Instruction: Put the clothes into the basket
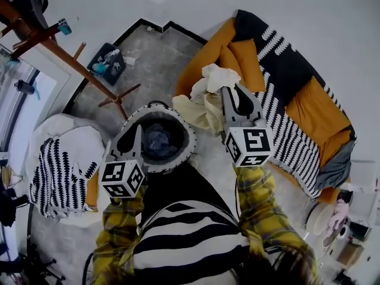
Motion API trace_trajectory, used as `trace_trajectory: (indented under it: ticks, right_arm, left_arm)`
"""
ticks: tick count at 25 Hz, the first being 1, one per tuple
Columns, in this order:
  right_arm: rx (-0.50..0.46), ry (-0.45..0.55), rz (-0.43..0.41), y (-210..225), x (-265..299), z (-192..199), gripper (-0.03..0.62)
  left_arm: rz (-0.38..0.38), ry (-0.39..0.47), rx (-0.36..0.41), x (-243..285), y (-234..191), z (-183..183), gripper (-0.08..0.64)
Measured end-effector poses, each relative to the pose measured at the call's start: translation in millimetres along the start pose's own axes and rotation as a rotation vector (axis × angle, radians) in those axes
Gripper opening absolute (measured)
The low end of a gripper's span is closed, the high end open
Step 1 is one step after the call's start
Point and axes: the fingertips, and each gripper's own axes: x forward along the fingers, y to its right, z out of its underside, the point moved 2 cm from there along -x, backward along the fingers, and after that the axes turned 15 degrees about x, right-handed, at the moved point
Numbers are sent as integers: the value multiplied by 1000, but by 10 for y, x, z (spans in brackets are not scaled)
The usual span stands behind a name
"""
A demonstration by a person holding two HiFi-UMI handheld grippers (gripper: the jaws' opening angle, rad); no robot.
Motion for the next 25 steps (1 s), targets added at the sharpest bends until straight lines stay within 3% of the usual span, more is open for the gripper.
trace_trajectory:
  ticks: [12,17,25]
  right_arm:
    - [2,15,-358,-1364,45,-189,75]
    - [-40,-44,-454,-1775,82,26,75]
    - [-61,-171,-537,-2116,94,537,75]
  left_arm:
    - [-149,33,-42,-548,-494,14,35]
    - [-210,34,-71,-766,-673,101,35]
    - [-269,-1,-122,-965,-800,336,35]
